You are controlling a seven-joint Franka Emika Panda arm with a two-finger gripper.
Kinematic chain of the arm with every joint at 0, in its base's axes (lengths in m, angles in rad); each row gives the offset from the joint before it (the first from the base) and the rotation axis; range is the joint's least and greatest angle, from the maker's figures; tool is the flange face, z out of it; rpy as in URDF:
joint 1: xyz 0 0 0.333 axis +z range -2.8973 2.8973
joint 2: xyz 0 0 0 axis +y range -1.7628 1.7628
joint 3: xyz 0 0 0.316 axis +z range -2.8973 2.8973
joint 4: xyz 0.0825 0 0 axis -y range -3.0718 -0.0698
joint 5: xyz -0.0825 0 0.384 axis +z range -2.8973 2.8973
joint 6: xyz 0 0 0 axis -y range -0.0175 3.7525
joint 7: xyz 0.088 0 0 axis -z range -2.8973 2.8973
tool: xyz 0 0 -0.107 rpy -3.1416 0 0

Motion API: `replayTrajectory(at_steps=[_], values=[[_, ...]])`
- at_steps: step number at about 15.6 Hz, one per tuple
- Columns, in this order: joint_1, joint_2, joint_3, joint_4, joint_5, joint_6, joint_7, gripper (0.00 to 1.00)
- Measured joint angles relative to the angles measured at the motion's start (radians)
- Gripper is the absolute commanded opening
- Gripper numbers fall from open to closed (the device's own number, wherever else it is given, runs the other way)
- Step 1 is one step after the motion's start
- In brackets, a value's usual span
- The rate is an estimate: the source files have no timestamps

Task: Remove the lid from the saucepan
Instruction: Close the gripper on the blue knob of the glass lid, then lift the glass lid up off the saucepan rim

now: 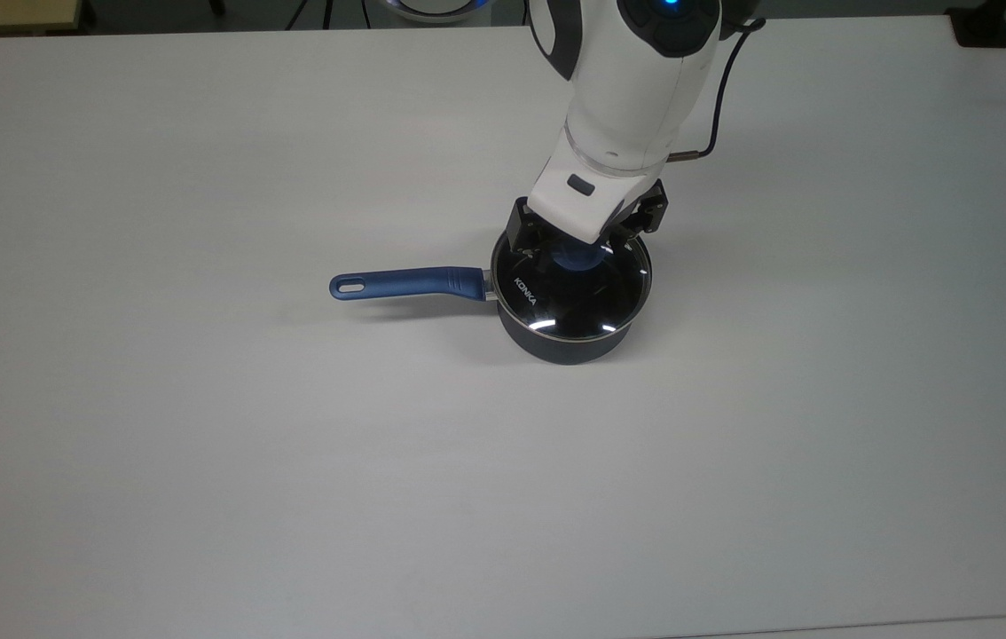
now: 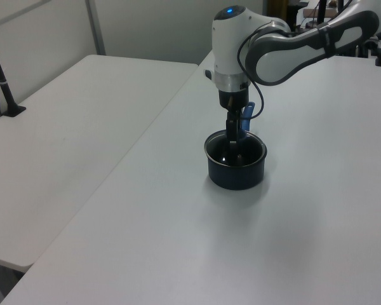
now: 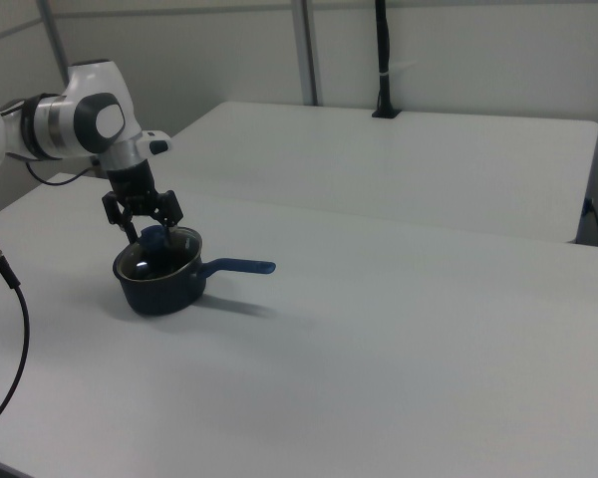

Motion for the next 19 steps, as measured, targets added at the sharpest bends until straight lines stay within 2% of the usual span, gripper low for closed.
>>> replayTrajectory(at_steps=[2,3,5,6,13,17,19], values=[[0.000,0.001,0.000,0.000,0.000,0.001,0.000,0.58],[0.001,0.001,0.000,0.000,0.000,0.001,0.000,0.44],[0.001,0.001,0.000,0.000,0.000,0.001,0.000,0.28],[0.001,0.001,0.000,0.000,0.000,0.001,0.000,0.24],[-0.003,-0.015,-0.001,0.004,0.004,0.001,0.001,0.22],[-0.022,-0.059,-0.006,-0.006,0.006,-0.009,0.001,0.22],[-0.038,-0.096,-0.007,-0.044,0.006,-0.010,-0.020,0.22]])
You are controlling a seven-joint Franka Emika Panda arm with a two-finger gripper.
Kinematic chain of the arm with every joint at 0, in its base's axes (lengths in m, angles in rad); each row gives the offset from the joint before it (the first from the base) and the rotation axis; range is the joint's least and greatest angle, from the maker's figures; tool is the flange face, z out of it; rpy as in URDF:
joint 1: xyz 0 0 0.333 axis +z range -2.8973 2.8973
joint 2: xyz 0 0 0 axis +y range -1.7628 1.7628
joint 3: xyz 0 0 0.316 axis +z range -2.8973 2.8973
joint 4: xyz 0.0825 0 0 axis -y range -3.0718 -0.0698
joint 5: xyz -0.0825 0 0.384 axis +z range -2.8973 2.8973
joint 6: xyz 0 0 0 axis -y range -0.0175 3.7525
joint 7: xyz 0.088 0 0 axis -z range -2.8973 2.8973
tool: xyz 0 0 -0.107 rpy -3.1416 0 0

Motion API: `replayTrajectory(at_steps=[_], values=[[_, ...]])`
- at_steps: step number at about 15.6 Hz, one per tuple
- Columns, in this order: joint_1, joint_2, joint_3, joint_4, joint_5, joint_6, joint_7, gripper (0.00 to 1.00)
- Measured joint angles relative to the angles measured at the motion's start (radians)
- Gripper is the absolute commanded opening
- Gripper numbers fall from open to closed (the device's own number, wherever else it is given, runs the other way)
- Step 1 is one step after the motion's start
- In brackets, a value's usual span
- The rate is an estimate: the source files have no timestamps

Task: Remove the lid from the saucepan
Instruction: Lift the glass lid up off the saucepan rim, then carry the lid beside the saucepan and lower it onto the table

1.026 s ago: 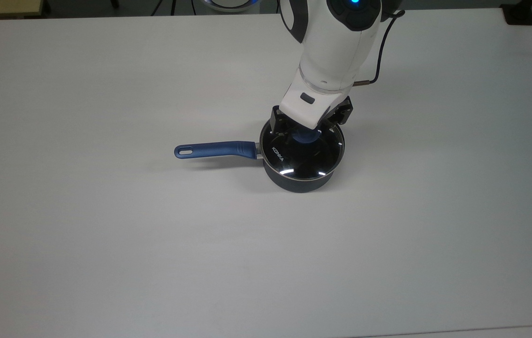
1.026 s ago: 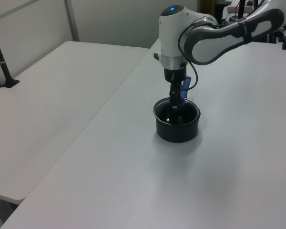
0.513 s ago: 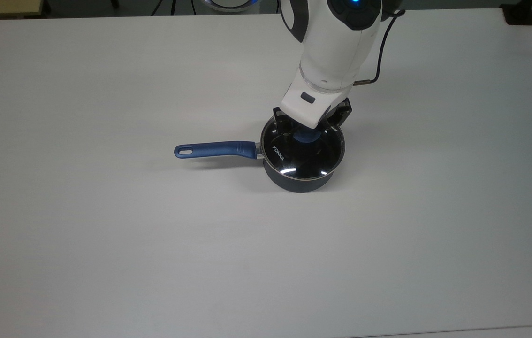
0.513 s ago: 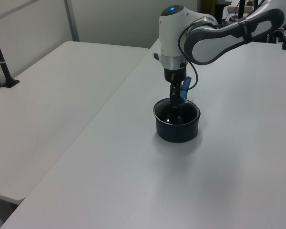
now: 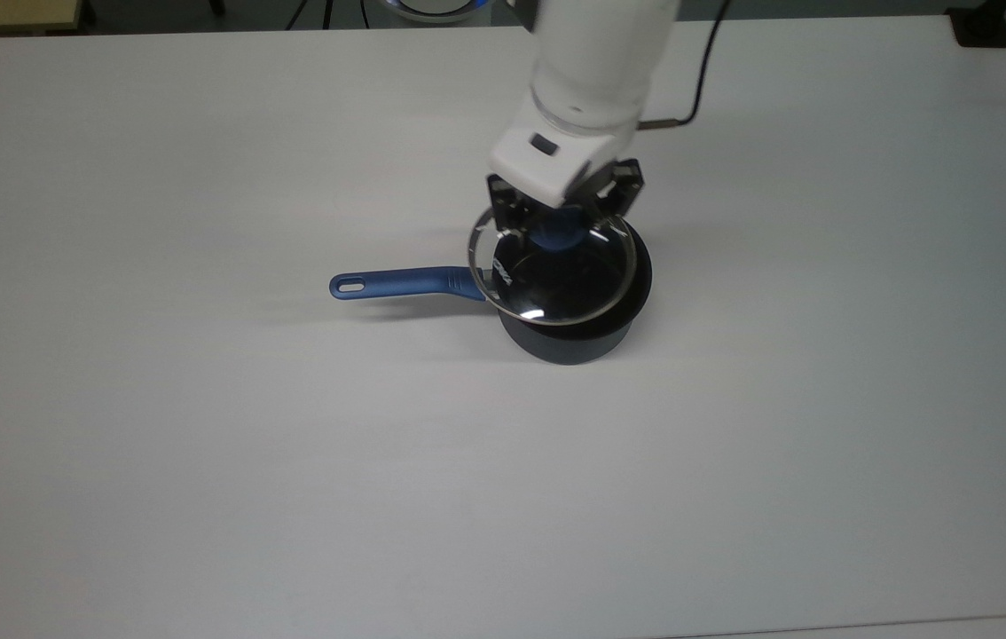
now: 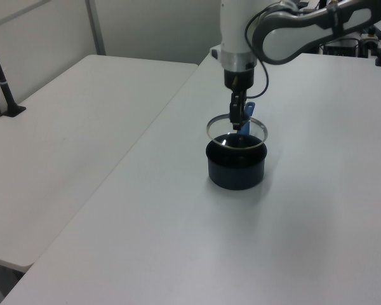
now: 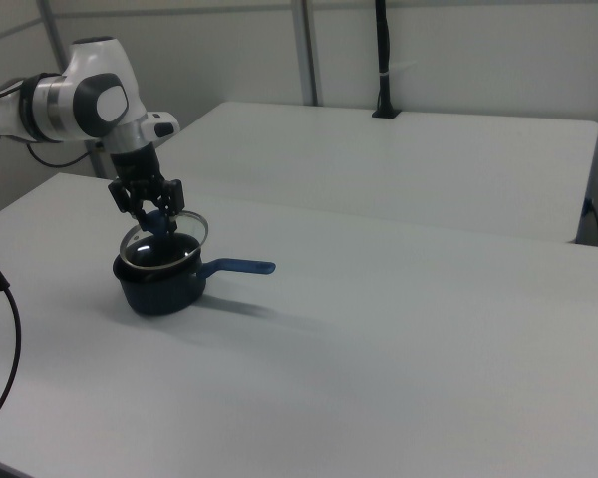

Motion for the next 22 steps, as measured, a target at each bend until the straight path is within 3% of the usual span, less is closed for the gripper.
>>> replayTrajectory(at_steps=[5,12,18,22], values=[[-0.051,-0.152,-0.002,-0.194,-0.011,0.000,-0.151,0.22],[-0.202,-0.342,-0.006,-0.487,-0.112,0.058,-0.365,0.22],[-0.264,-0.344,-0.007,-0.664,-0.148,0.290,-0.379,0.22],[-0.275,-0.311,-0.007,-0.698,-0.148,0.356,-0.379,0.22]])
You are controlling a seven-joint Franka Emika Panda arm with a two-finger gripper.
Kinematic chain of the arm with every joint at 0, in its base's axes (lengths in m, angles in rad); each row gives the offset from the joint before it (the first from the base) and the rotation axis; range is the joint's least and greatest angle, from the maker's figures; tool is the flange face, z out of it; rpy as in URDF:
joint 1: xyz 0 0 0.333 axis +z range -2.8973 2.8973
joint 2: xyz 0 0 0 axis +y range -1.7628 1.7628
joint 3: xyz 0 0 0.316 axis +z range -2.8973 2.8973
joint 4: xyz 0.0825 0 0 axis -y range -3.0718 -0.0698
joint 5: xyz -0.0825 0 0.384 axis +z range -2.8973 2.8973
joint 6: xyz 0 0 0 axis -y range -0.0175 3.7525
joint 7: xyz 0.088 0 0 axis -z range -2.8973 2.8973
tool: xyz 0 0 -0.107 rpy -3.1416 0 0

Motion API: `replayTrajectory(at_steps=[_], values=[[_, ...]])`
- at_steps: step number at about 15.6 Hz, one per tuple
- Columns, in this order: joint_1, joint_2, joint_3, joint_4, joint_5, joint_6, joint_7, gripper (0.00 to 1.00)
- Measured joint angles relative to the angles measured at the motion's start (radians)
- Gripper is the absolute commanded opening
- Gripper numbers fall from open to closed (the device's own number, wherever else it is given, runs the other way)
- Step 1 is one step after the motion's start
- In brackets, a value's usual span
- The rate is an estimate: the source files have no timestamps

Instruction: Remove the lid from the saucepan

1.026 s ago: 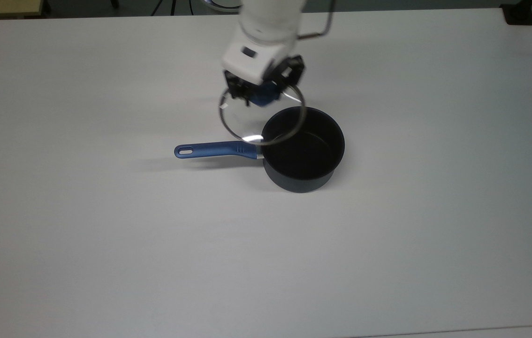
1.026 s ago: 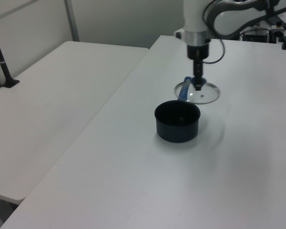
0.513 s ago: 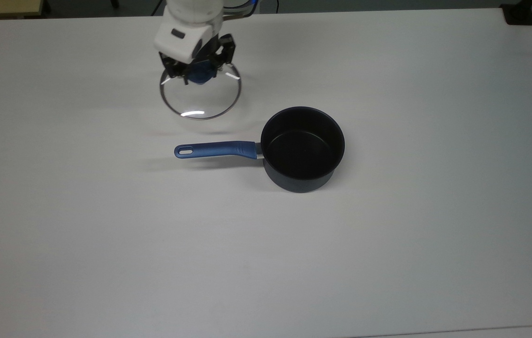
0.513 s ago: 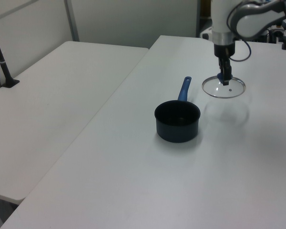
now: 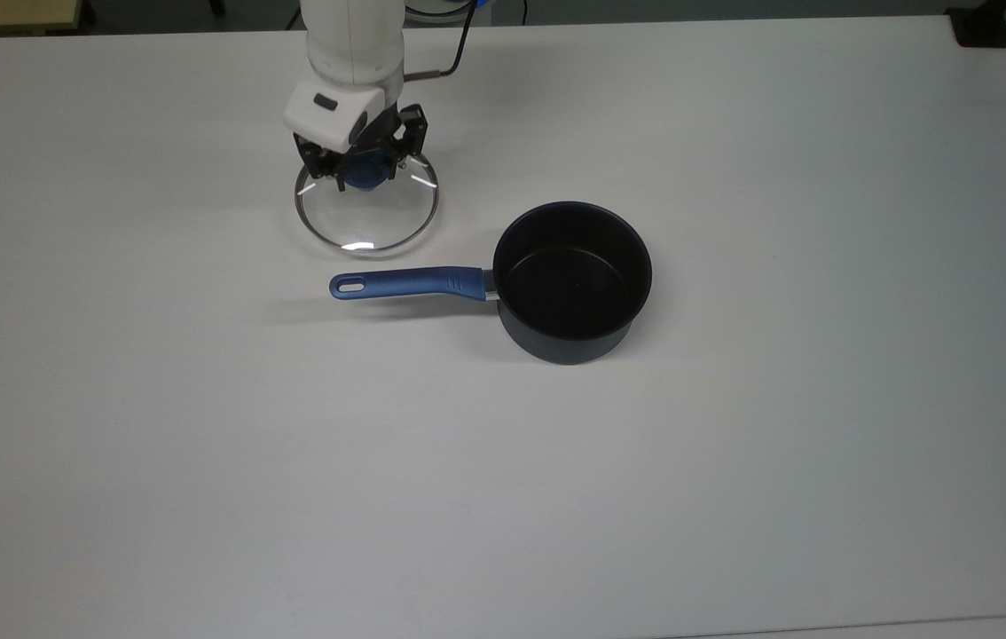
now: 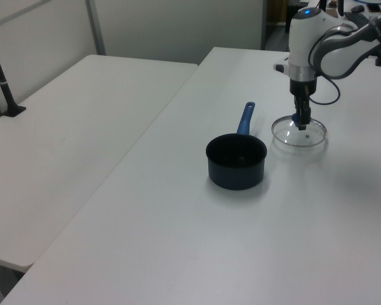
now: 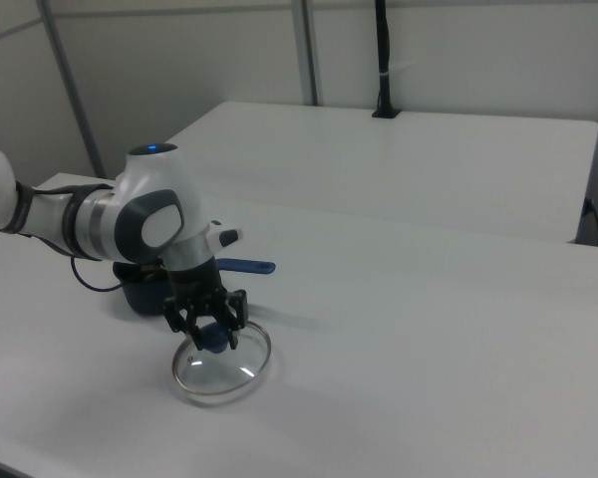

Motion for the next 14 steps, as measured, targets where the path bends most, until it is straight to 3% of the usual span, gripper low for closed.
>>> replayTrajectory(at_steps=[2,4,5,10,14], values=[[-0.007,0.027,0.000,-0.001,0.000,0.022,0.000,0.27],[-0.012,0.049,0.000,0.000,0.000,0.045,0.002,0.60],[-0.014,0.052,0.000,0.001,0.000,0.046,0.003,1.00],[-0.019,0.049,0.000,0.039,0.000,-0.008,0.031,1.00],[0.016,0.017,0.005,0.208,0.001,-0.247,0.147,1.00]])
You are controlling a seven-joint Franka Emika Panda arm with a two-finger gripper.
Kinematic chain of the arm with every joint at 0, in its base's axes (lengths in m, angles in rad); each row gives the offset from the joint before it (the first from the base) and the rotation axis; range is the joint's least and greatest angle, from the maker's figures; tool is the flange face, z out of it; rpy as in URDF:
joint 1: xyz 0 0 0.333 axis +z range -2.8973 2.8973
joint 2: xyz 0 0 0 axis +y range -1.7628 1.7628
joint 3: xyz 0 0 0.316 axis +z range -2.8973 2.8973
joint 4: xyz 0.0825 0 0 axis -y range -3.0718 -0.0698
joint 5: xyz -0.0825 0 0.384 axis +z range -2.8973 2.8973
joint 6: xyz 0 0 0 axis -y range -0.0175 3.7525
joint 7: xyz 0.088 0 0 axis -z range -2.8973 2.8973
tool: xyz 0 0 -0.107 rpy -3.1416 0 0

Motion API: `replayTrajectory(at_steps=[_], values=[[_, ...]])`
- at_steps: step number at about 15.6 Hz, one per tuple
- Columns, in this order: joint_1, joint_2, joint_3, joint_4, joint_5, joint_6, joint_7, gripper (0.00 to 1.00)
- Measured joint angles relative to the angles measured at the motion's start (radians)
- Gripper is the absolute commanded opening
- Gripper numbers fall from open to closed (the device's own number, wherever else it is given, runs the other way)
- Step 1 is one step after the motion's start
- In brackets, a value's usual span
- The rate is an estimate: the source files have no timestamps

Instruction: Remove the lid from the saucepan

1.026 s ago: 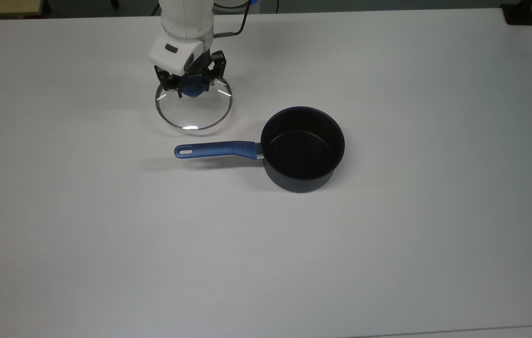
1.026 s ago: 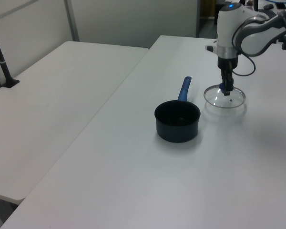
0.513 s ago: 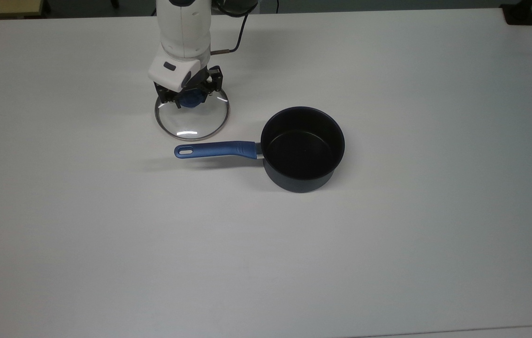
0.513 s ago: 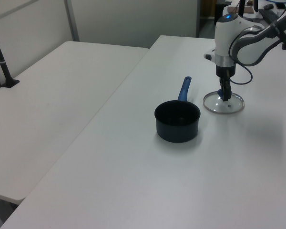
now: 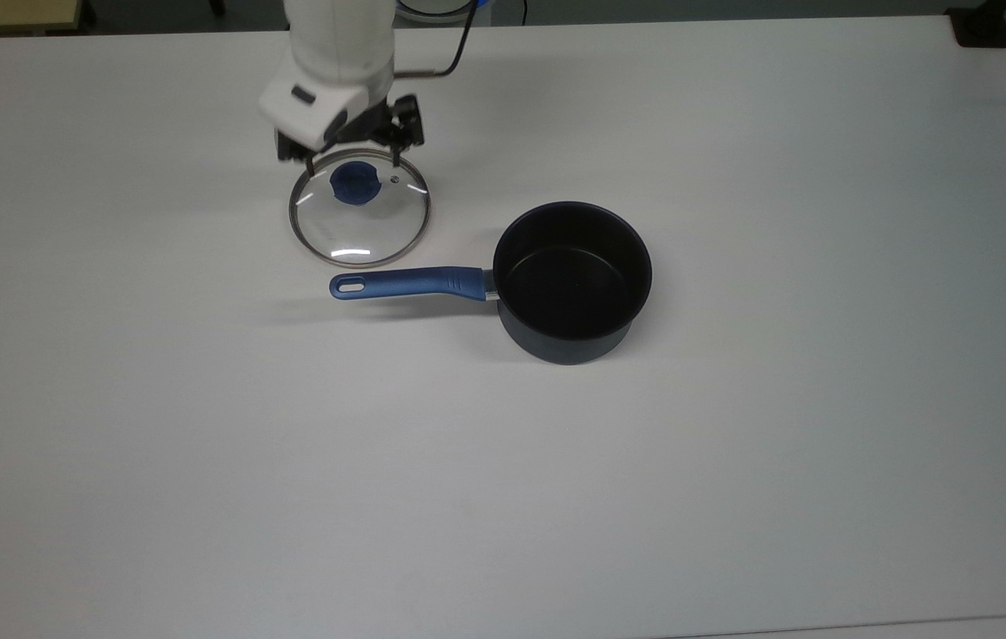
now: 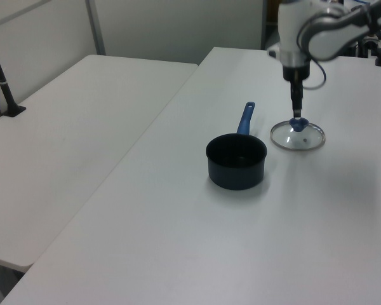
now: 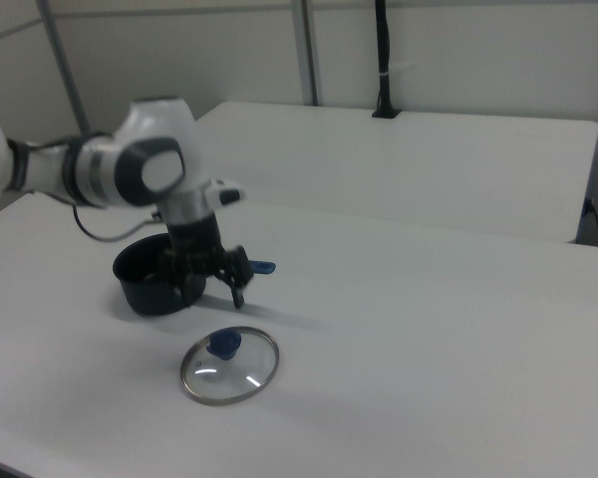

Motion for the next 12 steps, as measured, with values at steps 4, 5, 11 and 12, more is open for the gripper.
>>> replayTrajectory(at_steps=[4,5,11,12], values=[[0.085,-0.024,0.007,0.144,0.002,-0.151,0.213,1.00],[0.108,-0.027,0.007,0.174,0.003,-0.175,0.272,1.00],[0.160,-0.119,0.008,0.232,0.058,-0.241,0.410,1.00],[0.156,-0.128,0.010,0.232,0.058,-0.255,0.410,1.00]])
